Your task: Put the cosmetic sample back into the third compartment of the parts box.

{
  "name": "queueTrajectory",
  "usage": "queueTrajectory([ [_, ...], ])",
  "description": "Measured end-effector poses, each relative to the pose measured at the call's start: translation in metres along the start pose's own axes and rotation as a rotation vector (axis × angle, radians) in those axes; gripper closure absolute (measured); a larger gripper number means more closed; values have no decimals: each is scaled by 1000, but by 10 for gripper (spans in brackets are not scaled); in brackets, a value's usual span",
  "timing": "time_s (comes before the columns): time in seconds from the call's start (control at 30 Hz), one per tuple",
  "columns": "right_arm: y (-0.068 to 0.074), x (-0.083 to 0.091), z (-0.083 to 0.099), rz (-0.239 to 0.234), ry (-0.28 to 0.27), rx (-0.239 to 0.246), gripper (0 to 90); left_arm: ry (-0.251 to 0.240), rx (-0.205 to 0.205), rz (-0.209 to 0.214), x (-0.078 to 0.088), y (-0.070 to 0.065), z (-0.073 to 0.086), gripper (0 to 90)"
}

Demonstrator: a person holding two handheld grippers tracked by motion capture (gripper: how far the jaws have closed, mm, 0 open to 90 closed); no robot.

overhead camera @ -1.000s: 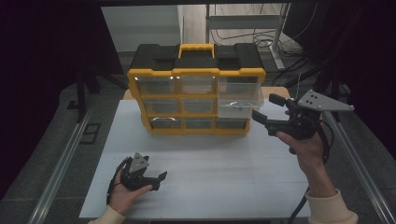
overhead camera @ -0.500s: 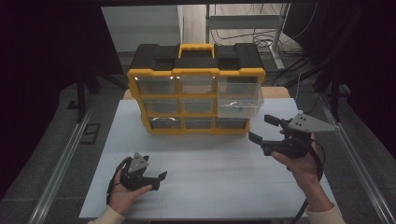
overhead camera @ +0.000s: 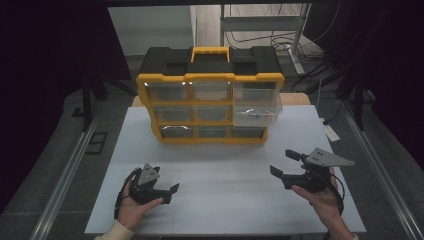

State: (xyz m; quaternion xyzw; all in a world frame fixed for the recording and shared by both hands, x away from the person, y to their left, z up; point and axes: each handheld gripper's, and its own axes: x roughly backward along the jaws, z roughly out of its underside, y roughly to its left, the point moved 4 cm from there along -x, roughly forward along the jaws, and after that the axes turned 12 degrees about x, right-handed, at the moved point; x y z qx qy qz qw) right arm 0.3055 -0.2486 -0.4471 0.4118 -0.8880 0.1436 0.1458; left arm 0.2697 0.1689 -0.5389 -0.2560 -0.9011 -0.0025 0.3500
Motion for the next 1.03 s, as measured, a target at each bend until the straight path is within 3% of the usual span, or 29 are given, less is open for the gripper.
queueTrajectory([
  [0.47, -9, 8, 60, 55, 99, -66, 192, 4, 2, -1, 0, 1, 1, 95],
  [0.73, -10, 13, 73, 61, 117, -75, 190, 8, 5, -2, -2, 2, 0, 96],
  [1.03, -9, 10, 74, 60, 119, -60, 190, 9, 5, -2, -2, 2, 1, 95],
])
